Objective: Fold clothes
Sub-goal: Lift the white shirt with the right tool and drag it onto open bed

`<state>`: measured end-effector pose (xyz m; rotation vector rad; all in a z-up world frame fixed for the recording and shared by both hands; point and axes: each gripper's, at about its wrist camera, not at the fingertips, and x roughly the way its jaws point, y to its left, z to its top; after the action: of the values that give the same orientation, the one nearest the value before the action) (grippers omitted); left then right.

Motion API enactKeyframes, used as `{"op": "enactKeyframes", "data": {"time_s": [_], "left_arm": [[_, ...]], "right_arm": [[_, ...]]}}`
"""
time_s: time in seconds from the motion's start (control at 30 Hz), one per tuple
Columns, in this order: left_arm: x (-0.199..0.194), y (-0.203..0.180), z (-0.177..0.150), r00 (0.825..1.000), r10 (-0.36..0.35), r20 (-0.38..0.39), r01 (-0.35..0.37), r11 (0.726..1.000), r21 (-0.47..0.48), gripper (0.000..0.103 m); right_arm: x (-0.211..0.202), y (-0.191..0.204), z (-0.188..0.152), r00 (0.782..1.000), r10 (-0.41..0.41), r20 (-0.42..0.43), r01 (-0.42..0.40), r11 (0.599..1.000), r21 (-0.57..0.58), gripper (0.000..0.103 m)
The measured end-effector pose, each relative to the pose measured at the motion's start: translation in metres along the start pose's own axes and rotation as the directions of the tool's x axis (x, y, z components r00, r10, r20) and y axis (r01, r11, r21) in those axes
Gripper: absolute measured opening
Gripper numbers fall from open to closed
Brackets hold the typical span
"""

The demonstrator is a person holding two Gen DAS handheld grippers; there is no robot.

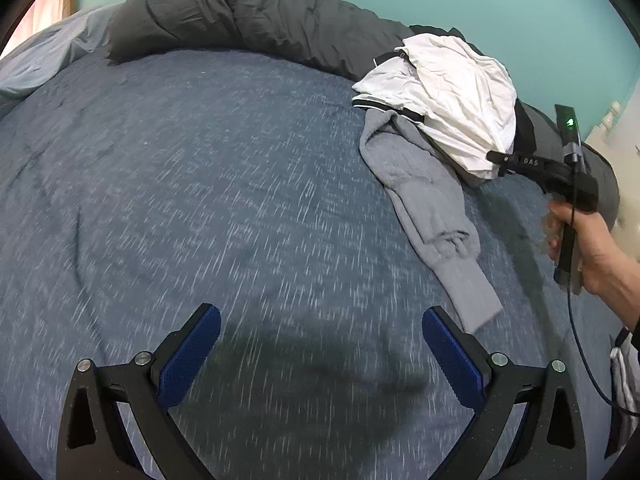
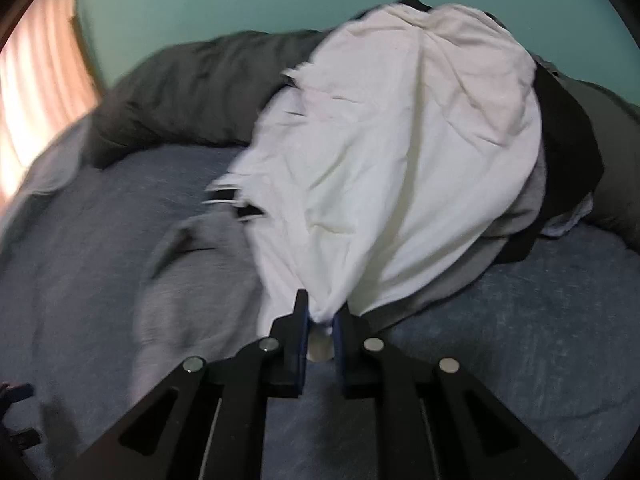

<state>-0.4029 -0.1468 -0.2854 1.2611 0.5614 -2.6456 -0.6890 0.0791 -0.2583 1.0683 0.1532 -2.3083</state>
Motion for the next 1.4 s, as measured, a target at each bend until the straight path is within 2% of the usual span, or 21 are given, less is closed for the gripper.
{"op": "enactKeyframes", "data": {"time_s": [0.13, 0.3, 0.43, 0.63, 0.83, 1.0, 1.13, 1.23, 1.33, 1.4], "left_arm": [[-0.028, 0.002, -0.011, 0.999, 0.011, 0.032, -0.012, 1.000, 0.004, 0.103], [-0.069, 0.014, -0.031, 0.998, 0.013, 0.062, -0.012, 1.000, -0.028, 0.103], [-0.095, 0.016, -0.049, 0.996, 0.030, 0.085, -0.029, 0.999, -0.018, 0.103], [-0.138, 0.013, -0.073, 0.991, 0.011, 0.136, -0.013, 1.000, 0.012, 0.103], [-0.192, 0.011, -0.105, 0.986, -0.010, 0.169, 0.009, 1.000, 0.010, 0.103], [-0.236, 0.014, -0.131, 0.984, -0.022, 0.176, 0.023, 1.000, 0.000, 0.103], [-0.268, 0.022, -0.149, 0.982, -0.023, 0.189, 0.027, 0.999, -0.020, 0.103], [-0.291, 0.028, -0.159, 0.980, -0.021, 0.196, 0.027, 0.999, -0.031, 0.103], [-0.310, 0.033, -0.167, 0.977, -0.031, 0.213, 0.041, 0.998, -0.041, 0.103], [-0.322, 0.035, -0.173, 0.974, -0.035, 0.223, 0.047, 0.998, -0.046, 0.103]], "right_arm": [[-0.043, 0.029, -0.019, 0.996, 0.079, 0.048, -0.079, 0.997, -0.011, 0.010], [-0.100, 0.060, -0.069, 0.979, 0.178, 0.096, -0.181, 0.983, 0.022, 0.010], [-0.144, 0.079, -0.111, 0.964, 0.228, 0.137, -0.237, 0.970, 0.053, 0.010], [-0.217, 0.112, -0.173, 0.939, 0.289, 0.189, -0.306, 0.950, 0.068, 0.010], [-0.291, 0.144, -0.206, 0.922, 0.303, 0.243, -0.331, 0.940, 0.085, 0.010], [-0.365, 0.179, -0.227, 0.899, 0.332, 0.284, -0.368, 0.926, 0.083, 0.010], [-0.411, 0.205, -0.251, 0.897, 0.345, 0.275, -0.374, 0.925, 0.059, 0.010], [-0.439, 0.222, -0.274, 0.904, 0.342, 0.255, -0.365, 0.930, 0.046, 0.010], [-0.459, 0.230, -0.298, 0.902, 0.349, 0.253, -0.374, 0.926, 0.057, 0.010], [-0.465, 0.239, -0.312, 0.910, 0.349, 0.224, -0.367, 0.929, 0.043, 0.010]]}}
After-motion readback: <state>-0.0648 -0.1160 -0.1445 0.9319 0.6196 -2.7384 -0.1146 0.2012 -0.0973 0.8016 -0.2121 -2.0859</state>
